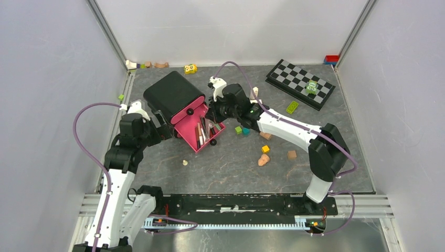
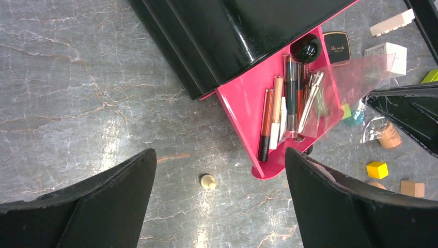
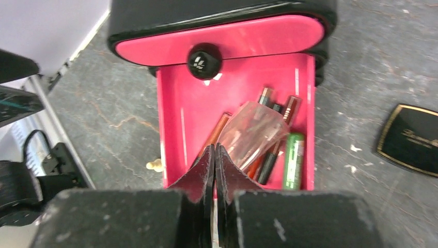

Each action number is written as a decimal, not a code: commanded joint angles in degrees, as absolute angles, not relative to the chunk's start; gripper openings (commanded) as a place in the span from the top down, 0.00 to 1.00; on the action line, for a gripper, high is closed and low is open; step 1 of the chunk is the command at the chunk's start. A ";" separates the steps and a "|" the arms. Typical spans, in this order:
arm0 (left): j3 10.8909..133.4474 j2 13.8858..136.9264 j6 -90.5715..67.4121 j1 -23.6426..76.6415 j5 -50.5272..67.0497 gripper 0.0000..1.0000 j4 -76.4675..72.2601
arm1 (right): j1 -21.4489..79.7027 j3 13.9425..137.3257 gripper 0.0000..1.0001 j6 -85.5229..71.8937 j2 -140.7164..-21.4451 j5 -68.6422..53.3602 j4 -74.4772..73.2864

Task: Organize the makeup
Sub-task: Place the makeup tool in the drawer.

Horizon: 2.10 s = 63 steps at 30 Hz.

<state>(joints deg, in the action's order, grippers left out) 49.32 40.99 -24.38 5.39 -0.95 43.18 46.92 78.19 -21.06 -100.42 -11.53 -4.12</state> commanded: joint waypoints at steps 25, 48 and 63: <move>49.57 41.22 -23.72 5.58 -0.26 0.00 41.66 | 45.79 86.42 0.92 -10.00 -103.81 -3.87 -13.81; 49.56 41.18 -23.64 5.63 -0.31 0.00 41.66 | 49.57 85.69 0.43 -18.93 -107.22 -20.11 -1.72; 49.53 41.56 -23.64 5.64 -0.26 0.00 41.66 | 48.73 80.73 0.43 -17.79 -102.42 -12.05 -3.21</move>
